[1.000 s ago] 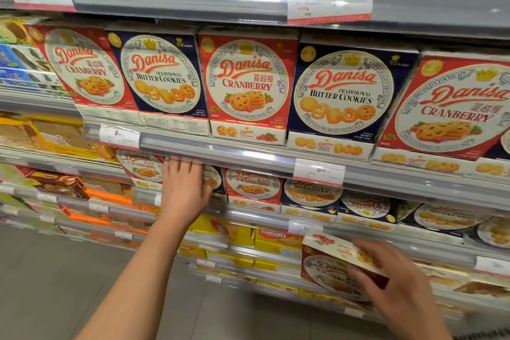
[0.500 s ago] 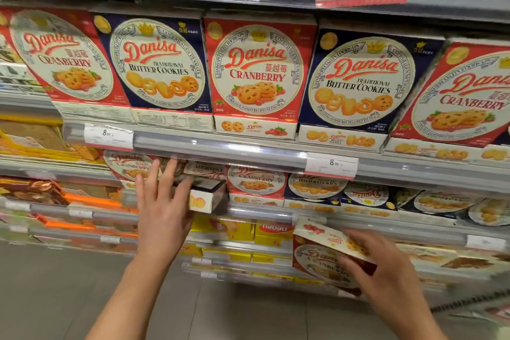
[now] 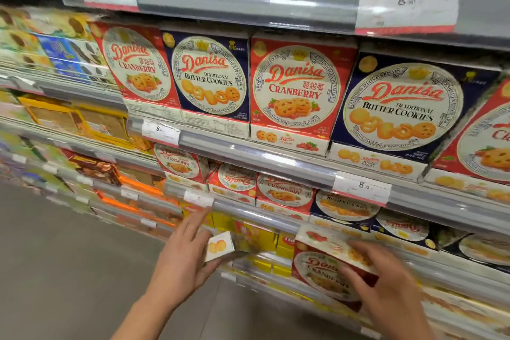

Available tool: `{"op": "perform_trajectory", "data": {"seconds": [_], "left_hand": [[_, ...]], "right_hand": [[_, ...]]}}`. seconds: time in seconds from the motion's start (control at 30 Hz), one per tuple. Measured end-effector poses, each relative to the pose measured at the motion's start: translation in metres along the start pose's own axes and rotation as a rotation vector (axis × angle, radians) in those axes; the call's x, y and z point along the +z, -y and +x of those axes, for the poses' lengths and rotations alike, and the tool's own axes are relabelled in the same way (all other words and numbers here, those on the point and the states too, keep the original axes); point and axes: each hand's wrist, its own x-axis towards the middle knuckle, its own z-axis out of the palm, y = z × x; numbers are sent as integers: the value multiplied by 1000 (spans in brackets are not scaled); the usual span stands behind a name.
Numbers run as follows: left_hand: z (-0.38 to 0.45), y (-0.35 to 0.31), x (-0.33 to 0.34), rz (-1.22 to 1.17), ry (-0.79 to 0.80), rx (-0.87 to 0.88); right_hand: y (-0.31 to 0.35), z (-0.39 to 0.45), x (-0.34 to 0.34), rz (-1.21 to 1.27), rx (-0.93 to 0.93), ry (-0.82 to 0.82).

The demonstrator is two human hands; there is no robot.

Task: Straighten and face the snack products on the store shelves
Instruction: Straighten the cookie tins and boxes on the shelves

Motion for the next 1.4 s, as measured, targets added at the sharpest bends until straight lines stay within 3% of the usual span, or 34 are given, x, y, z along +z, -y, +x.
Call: {"op": "perform_trajectory", "data": {"seconds": [0.37,0.63,0.83,1.0,1.17,1.4], "left_hand": [[5,52,22,166,231,-14],[45,129,31,172,323,203],[57,168,40,146,395,325],[57,176,43,64,371,318],[59,174,35,-68,447,266],[61,181,36,-77,507,260]], "right_hand": [[37,19,44,32,-57,-40],[110,49,98,93,-116,-148],[172,67,132,-5,-197,-146],[197,82,146,-41,-247,-135],[204,100,158,-67,-317,-154],[201,104,162,-47,-329,-185]]}}
